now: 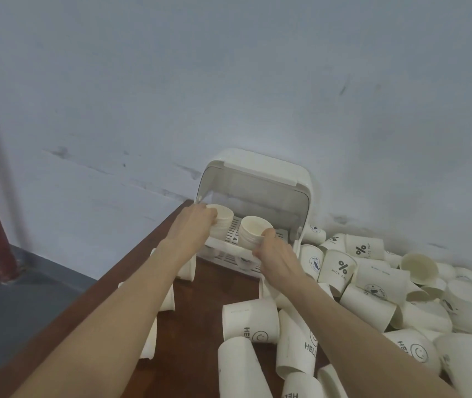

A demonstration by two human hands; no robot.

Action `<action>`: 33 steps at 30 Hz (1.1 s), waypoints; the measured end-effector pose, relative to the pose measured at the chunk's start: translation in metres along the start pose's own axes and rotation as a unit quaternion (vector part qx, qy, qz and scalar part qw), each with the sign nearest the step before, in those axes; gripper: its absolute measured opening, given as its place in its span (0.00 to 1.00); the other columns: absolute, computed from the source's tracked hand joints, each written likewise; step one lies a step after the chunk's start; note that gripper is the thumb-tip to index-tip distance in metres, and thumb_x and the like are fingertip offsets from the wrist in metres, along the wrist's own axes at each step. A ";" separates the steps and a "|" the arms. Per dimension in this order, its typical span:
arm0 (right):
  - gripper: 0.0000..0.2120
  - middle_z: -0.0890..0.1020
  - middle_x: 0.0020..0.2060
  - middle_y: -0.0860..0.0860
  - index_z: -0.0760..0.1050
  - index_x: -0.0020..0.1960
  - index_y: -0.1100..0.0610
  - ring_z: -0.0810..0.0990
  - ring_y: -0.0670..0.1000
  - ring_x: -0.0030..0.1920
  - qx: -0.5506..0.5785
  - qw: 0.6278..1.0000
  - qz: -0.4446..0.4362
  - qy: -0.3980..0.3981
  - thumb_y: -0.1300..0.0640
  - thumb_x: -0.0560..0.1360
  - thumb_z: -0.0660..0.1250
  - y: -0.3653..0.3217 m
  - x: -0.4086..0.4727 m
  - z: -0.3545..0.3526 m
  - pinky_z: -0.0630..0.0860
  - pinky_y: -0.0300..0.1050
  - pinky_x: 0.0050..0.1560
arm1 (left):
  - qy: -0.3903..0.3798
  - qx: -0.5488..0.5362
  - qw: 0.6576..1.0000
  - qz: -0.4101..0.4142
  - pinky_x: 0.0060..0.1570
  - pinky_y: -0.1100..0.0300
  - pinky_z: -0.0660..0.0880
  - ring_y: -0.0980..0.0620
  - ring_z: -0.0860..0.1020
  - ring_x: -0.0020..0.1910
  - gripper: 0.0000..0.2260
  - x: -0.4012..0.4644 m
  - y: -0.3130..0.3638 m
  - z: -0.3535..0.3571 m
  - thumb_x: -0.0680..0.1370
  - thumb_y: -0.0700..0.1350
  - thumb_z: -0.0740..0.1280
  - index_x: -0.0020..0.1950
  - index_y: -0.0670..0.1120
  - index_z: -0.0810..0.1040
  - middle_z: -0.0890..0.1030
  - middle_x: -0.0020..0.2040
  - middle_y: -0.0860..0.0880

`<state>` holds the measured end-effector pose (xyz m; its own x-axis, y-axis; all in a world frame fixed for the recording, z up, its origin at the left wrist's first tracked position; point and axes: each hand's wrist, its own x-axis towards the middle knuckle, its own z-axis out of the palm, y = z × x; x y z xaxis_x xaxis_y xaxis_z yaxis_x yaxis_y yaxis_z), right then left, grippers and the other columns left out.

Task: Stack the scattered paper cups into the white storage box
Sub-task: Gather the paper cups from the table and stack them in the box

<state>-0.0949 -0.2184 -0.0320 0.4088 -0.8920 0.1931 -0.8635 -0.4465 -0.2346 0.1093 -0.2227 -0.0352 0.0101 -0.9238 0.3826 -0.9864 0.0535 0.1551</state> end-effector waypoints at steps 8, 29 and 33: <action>0.11 0.77 0.45 0.55 0.59 0.51 0.58 0.77 0.61 0.46 -0.016 1.000 -0.019 0.009 0.65 0.76 0.62 0.001 0.000 0.003 0.64 0.48 0.38 | 0.010 -0.044 0.999 -0.015 0.45 0.49 0.74 0.40 0.78 0.46 0.09 -0.006 -0.011 0.006 0.81 0.42 0.61 0.48 0.40 0.79 0.76 0.46 0.42; 0.13 0.72 0.41 0.52 0.62 0.57 0.60 0.69 0.54 0.38 -0.052 0.998 -0.040 0.012 0.66 0.76 0.61 0.001 0.003 0.005 0.64 0.47 0.37 | 0.029 -0.095 0.992 -0.075 0.51 0.51 0.75 0.42 0.77 0.51 0.12 -0.021 -0.006 0.011 0.78 0.33 0.62 0.59 0.41 0.79 0.76 0.53 0.43; 0.14 0.76 0.47 0.55 0.63 0.59 0.60 0.74 0.57 0.43 -0.047 0.998 -0.044 0.015 0.65 0.76 0.62 0.002 0.003 0.006 0.63 0.46 0.38 | 0.018 -0.072 0.995 -0.073 0.50 0.51 0.75 0.42 0.77 0.49 0.11 -0.018 -0.004 0.011 0.78 0.34 0.63 0.57 0.41 0.80 0.77 0.52 0.43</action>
<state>-0.0935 -0.2219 -0.0371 0.4770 -0.8462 0.2375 -0.8489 -0.5135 -0.1248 0.1117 -0.2103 -0.0524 0.1596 -0.9118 0.3783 -0.9402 -0.0235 0.3399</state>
